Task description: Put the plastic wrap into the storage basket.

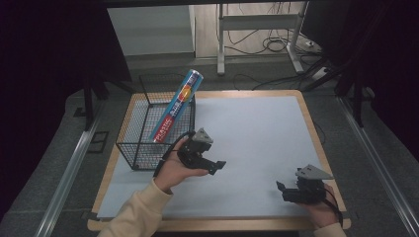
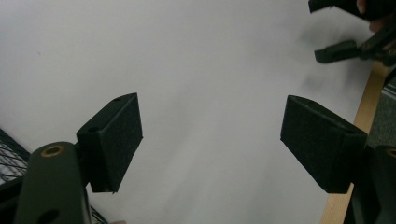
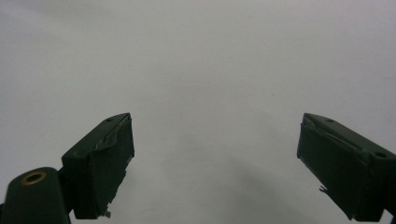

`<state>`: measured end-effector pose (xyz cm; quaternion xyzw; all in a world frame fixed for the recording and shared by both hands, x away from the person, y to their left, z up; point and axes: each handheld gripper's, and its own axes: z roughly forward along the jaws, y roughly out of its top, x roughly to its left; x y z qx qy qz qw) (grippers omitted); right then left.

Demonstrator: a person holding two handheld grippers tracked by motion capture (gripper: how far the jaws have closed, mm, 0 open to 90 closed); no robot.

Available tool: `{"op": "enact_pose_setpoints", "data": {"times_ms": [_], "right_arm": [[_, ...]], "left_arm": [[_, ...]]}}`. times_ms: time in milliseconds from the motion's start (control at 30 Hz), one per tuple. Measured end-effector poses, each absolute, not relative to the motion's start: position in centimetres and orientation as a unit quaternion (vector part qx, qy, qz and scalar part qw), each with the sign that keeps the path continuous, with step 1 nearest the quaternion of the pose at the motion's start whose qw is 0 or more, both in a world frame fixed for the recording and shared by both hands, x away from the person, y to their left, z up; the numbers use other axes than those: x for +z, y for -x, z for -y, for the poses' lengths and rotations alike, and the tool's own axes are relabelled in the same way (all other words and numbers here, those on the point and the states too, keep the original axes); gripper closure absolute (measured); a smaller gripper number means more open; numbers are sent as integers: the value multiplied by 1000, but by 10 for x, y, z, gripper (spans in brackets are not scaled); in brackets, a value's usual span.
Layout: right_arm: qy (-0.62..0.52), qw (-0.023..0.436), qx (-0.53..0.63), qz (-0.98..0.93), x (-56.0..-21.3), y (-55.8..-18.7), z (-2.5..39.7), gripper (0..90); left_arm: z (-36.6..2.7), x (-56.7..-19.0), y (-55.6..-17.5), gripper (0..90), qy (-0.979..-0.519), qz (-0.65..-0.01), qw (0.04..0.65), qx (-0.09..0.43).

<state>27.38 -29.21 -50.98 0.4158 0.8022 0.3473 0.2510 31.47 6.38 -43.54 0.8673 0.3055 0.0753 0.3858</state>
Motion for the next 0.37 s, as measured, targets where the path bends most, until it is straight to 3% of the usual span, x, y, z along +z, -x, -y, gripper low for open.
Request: {"op": "enact_pose_setpoints", "data": {"times_ms": [367], "right_arm": [[-407,252,360,-801,-507,-274,292,111]], "left_arm": [[-57,-455,-304,212,-873,-297,379,71]]}}
